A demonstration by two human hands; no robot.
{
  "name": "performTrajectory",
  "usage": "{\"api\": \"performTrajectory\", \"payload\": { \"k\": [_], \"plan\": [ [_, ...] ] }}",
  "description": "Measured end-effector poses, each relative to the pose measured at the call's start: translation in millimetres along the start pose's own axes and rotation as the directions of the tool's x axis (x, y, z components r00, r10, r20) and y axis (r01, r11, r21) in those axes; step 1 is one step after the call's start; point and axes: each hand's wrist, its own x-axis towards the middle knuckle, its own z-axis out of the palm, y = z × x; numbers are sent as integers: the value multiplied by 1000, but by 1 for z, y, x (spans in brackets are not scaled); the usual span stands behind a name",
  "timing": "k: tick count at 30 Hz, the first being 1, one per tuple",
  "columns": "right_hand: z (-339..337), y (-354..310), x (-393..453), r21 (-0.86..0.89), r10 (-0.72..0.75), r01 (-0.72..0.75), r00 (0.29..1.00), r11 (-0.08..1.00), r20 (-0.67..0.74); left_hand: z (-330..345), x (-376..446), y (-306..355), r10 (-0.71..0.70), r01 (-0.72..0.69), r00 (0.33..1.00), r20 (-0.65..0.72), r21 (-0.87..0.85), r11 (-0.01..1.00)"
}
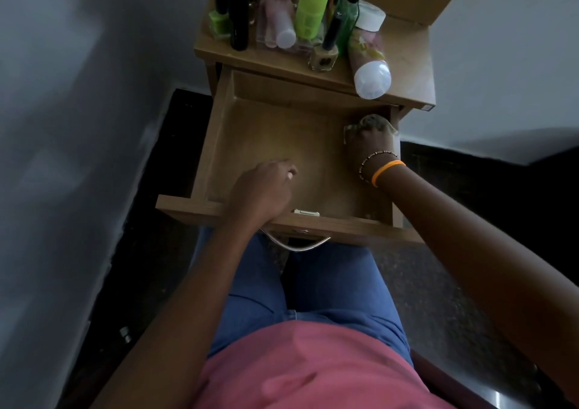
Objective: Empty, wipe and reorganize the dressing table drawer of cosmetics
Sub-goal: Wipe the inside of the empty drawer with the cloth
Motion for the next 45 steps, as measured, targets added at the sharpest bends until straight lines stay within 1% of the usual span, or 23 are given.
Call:
{"api": "performTrajectory", "payload": {
  "k": [3,5,8,10,11,13,16,18,19,22,23,24,28,29,31,34,36,38,40,41,42,43,45],
  "plan": [
    [-10,-2,-21,-99,-100,119,978,988,183,0,0,-1,-1,1,1000,27,-12,1000],
    [-20,-4,-34,-82,-186,221,931,972,313,0,1,-2,-4,5,999,37,-12,1000],
    [-33,-7,-48,21,-293,324,823,946,486,0,2,0,-13,14,999,44,-6,1000],
    [-36,-9,-53,75,-332,357,741,931,584,0,1,0,-10,10,999,37,-5,1000],
    [-37,-10,-55,90,-341,366,714,926,611,1,2,-1,-6,6,999,38,-4,1000],
    [-38,-10,-58,100,-359,385,691,917,628,1,1,-2,-1,1,999,50,-2,1000],
    [-40,-1,-49,220,-404,350,638,911,656,2,0,-1,-4,4,999,50,-4,1000],
    [-46,14,-41,371,-456,273,626,888,632,1,-1,-1,-6,7,999,43,-8,1000],
    [-46,23,-36,452,-498,250,634,856,592,1,-1,-1,-6,7,999,42,-12,1000],
    [-43,39,-28,599,-556,226,700,768,449,0,1,-1,5,-3,999,38,-29,1000],
    [-42,37,-28,611,-553,220,714,761,430,1,3,-1,9,-7,999,40,-38,999],
    [-40,33,-30,607,-552,221,712,763,434,2,4,-2,14,-12,999,45,-47,999],
    [-26,10,-44,485,-526,260,635,835,565,6,7,-6,24,-20,998,64,-59,998],
    [-25,8,-46,477,-537,280,620,833,572,6,7,-6,26,-22,998,62,-59,998],
    [-26,6,-45,525,-571,281,611,803,547,6,7,-4,30,-28,999,45,-54,998],
    [-30,-2,-37,623,-644,290,604,726,469,6,7,-3,58,-60,998,-32,-55,997],
    [-36,-14,-33,663,-690,330,606,672,397,7,7,-4,82,-91,988,-131,-67,994],
    [-45,-33,-33,739,-718,344,644,580,263,6,6,-5,82,-110,968,-235,-109,988],
    [-49,-57,-34,842,-706,306,698,445,119,1,3,-4,18,-101,946,-323,-243,965],
    [-48,-69,-35,881,-692,277,718,384,76,-4,2,-5,-26,-92,933,-360,-307,947],
    [-48,-78,-36,900,-687,263,725,347,53,-9,0,-7,-64,-78,917,-393,-337,938],
    [-46,-83,-36,901,-689,270,723,338,42,-14,-2,-11,-95,-56,903,-419,-334,941],
    [-44,-77,-34,879,-723,316,689,356,45,-23,-7,-22,-135,-18,878,-459,-313,950]
  ]
}}
